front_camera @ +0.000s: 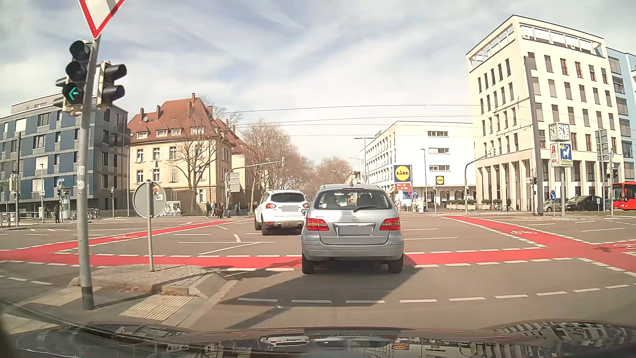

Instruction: Follow the waypoints while adhering to traffic rules and regulations

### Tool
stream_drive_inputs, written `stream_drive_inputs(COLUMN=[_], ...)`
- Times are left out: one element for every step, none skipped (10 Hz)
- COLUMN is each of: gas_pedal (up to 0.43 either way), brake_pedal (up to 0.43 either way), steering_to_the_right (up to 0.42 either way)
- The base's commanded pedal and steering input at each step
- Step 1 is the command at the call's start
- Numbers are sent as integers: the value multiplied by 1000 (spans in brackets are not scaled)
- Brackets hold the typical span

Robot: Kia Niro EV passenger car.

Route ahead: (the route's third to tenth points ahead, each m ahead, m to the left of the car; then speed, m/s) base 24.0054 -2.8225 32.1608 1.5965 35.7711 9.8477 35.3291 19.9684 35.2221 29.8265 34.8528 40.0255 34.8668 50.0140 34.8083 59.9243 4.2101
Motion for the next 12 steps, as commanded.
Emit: stream_drive_inputs(gas_pedal=[28,47,59,87,98,98,118,150,150,150,150,150], brake_pedal=[0,0,0,0,0,0,0,0,0,0,0,0], steering_to_the_right=[-18,-19,-22,-28,-32,-36,-38,-39,-43,-47,-50,-51])
